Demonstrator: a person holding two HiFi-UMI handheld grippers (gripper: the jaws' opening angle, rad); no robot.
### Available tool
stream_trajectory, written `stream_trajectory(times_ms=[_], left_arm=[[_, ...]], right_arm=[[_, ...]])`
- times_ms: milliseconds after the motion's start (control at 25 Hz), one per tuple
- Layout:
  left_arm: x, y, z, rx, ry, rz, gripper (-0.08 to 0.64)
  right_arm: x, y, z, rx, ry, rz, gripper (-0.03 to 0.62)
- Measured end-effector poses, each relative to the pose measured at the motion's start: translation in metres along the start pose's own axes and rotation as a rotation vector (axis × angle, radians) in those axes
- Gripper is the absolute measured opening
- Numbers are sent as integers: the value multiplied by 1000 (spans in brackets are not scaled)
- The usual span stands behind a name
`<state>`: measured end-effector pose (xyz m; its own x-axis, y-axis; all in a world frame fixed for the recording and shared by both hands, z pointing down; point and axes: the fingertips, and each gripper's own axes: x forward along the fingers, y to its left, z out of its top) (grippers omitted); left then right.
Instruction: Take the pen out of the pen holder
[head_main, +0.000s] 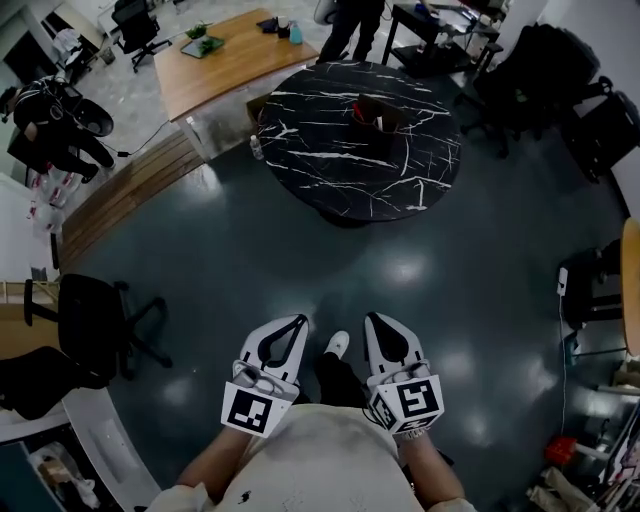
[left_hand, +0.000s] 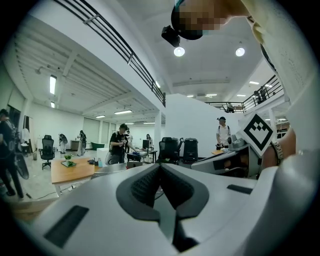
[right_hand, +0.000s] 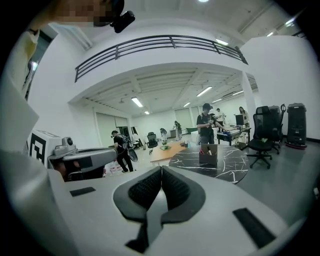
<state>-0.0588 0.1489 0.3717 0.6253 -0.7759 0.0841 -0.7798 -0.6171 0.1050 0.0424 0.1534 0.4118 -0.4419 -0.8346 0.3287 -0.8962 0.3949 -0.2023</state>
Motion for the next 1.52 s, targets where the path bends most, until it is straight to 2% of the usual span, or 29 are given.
stream_trajectory(times_ms=[200,440,640,840,1240,1320,1440,1480,1520], left_arm=[[43,4,8,-5,-5,49,12],[82,8,12,2,-5,52,12],[114,14,6,-18,13,18,12],[155,29,3,-22,14,-52,12],[248,121,33,-26,-31,-151,12],[262,138,42,13,-37,-180,12],[279,157,44,221,22,-264,12],[284,162,47,222,15,-267,12],[289,166,54,163,-17,-249,12]], right_arm=[[28,-33,19,-19,8,53,18],[46,-54,30,-21,13,90,18],[62,-82,38,3,23,38,18],[88,-111,47,29,28,-33,18],[188,-134,97,26,16,-123,18],[203,-136,109,23,4,-146,18],[221,-140,122,25,-12,-177,18],[225,-142,124,23,-12,-183,18],[229,-144,127,23,-12,-188,18]])
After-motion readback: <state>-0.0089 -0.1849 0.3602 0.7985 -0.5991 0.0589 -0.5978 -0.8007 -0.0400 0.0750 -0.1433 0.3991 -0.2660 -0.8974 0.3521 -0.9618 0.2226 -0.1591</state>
